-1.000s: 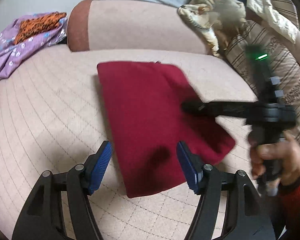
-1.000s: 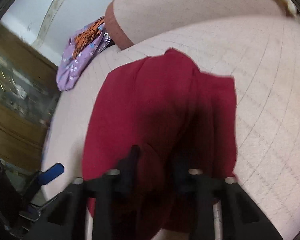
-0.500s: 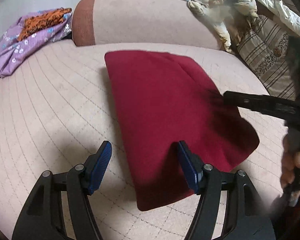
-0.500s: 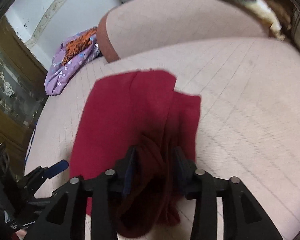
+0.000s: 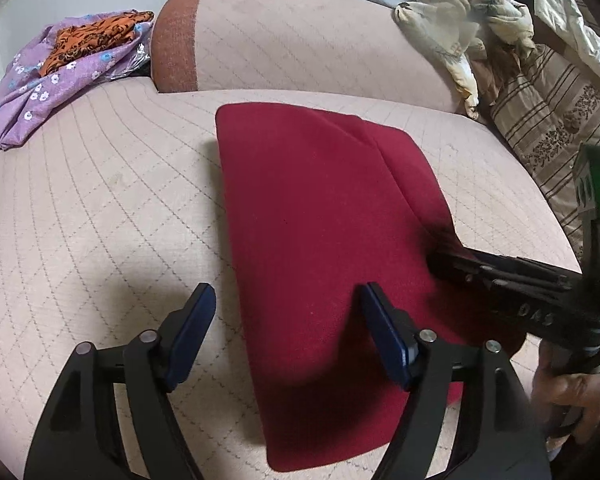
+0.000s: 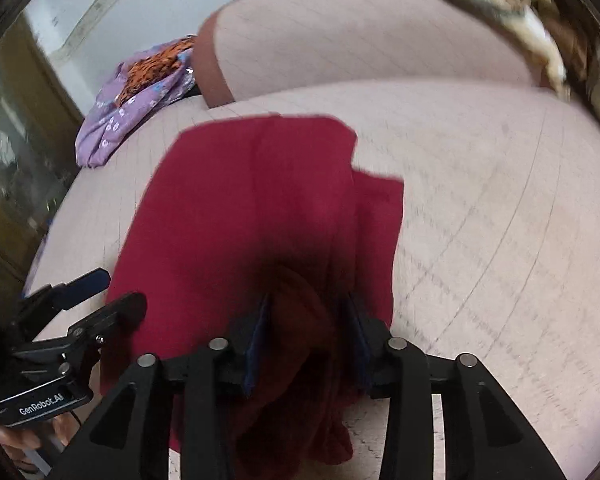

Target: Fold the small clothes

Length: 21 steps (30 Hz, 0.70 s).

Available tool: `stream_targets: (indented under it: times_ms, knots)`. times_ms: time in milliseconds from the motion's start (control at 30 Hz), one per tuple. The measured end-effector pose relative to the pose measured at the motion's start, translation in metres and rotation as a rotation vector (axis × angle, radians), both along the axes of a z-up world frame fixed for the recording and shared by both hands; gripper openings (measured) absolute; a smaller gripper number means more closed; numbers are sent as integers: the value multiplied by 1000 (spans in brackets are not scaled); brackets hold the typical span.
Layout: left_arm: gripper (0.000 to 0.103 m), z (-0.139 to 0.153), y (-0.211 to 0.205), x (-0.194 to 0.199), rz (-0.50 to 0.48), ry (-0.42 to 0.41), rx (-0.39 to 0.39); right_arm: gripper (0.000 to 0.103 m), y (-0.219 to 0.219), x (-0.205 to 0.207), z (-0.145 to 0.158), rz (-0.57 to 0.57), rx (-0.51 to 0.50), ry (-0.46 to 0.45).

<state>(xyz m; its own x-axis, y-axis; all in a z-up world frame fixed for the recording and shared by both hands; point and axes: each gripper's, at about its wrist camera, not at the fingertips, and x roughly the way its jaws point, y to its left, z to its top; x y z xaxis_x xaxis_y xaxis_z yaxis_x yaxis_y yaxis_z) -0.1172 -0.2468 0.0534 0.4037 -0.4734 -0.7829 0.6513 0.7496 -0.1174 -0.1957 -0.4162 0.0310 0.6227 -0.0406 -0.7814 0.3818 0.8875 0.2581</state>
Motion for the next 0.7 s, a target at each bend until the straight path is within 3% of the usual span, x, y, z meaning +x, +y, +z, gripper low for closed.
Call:
stream_targets:
  times_ms: [233, 300, 500, 700]
  knots:
    - [79, 2, 1, 1, 5, -5, 4, 47, -4, -13, 16, -9, 18, -89]
    - [80, 2, 0, 2, 5, -3, 8, 54, -3, -14, 20, -21, 9, -115]
    - [81, 1, 0, 5, 4, 9, 5, 61, 2, 5, -3, -9, 2, -48]
    - [81, 4, 1, 11, -11, 19, 3, 64, 3, 6, 3, 8, -32, -67]
